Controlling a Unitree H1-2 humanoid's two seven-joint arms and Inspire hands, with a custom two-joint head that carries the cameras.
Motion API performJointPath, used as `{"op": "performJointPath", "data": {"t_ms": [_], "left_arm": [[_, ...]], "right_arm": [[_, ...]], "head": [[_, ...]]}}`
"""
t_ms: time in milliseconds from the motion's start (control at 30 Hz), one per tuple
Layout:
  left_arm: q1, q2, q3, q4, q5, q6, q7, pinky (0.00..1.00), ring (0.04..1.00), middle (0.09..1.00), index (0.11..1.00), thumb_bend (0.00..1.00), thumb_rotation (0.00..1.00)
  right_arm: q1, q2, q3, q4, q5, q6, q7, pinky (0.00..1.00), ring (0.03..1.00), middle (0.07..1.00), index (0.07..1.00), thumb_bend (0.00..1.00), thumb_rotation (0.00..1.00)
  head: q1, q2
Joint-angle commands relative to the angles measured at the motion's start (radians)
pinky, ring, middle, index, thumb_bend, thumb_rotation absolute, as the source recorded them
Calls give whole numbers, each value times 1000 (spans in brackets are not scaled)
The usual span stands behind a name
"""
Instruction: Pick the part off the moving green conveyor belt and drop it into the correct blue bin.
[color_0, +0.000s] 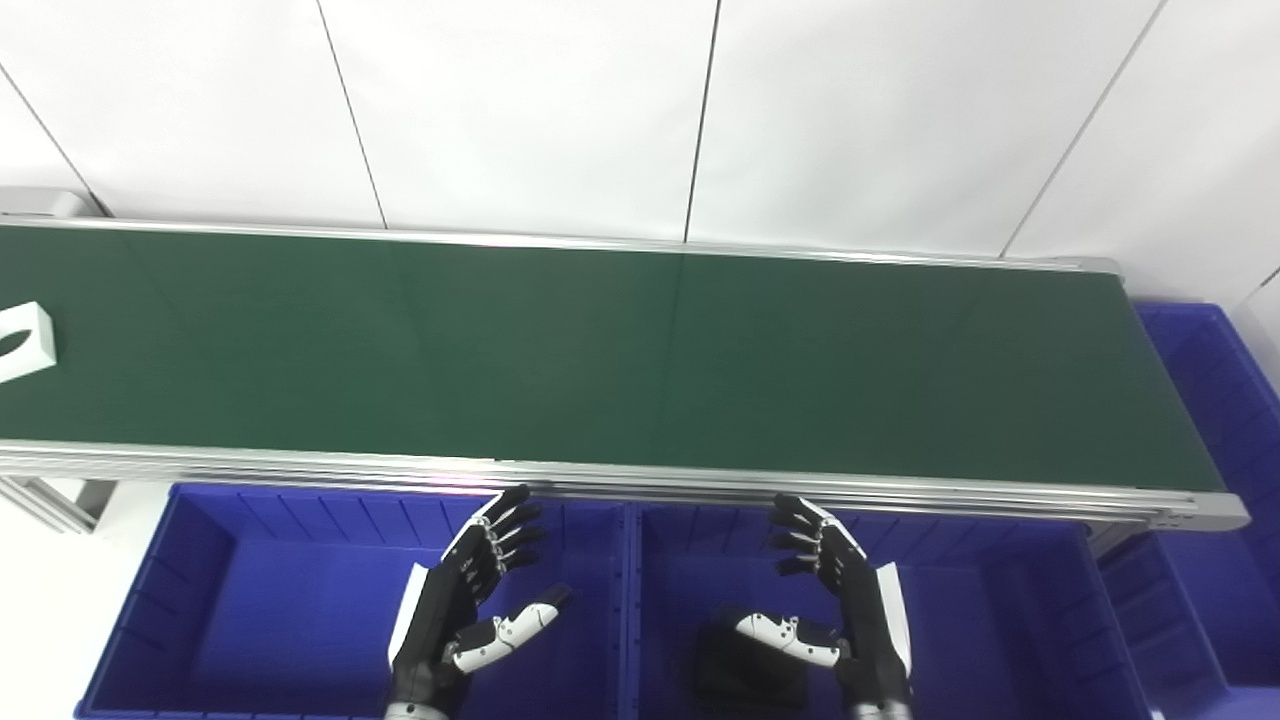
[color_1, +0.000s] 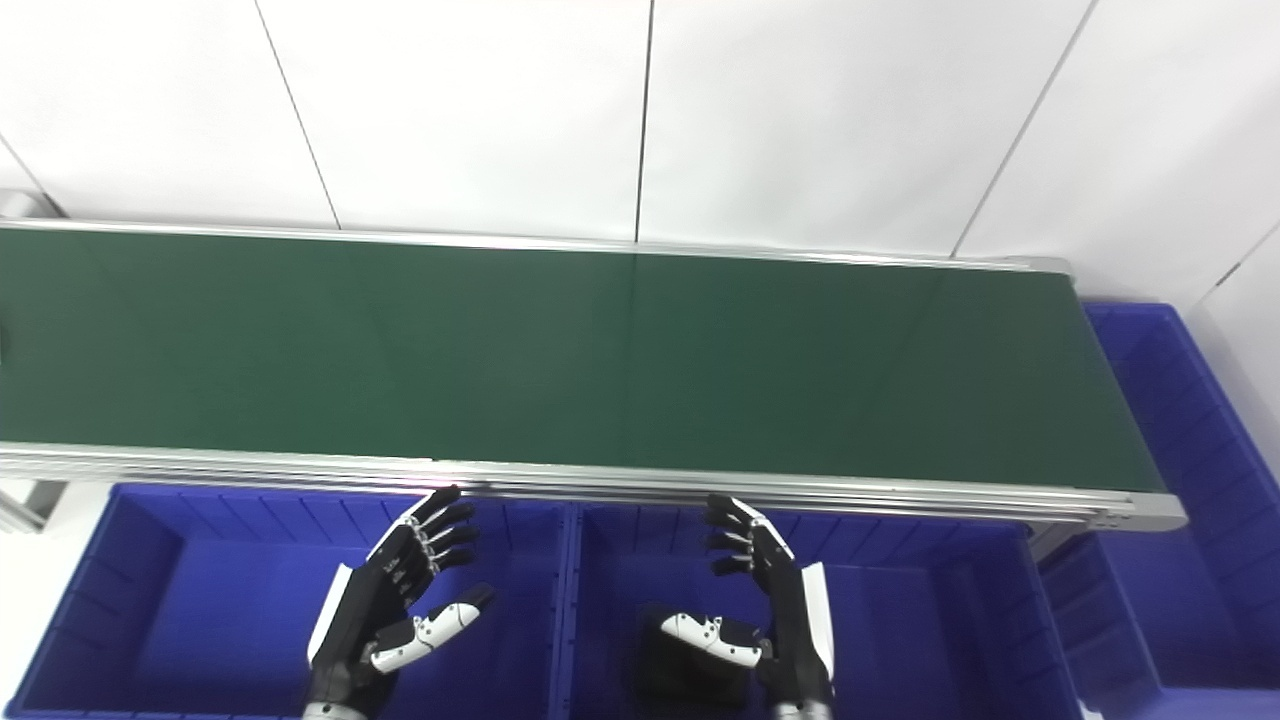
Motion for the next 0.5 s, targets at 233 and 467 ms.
{"op": "performJointPath", "data": {"t_ms": [233,467], "left_arm": [[-10,-12,10,-13,-7,-43,-15,721,765,816,846,542,0],[-7,-12,12,-13,-8,-43,-18,725,767,815,842,544,0]], "right_arm": [[-14,2,-3,-24,6,-55,0,572,672,740,761,734,63],[-11,3,-5,-30,5,-55,0,568,676,741,759,734,51]], "head": [[2,3],[1,7]]}}
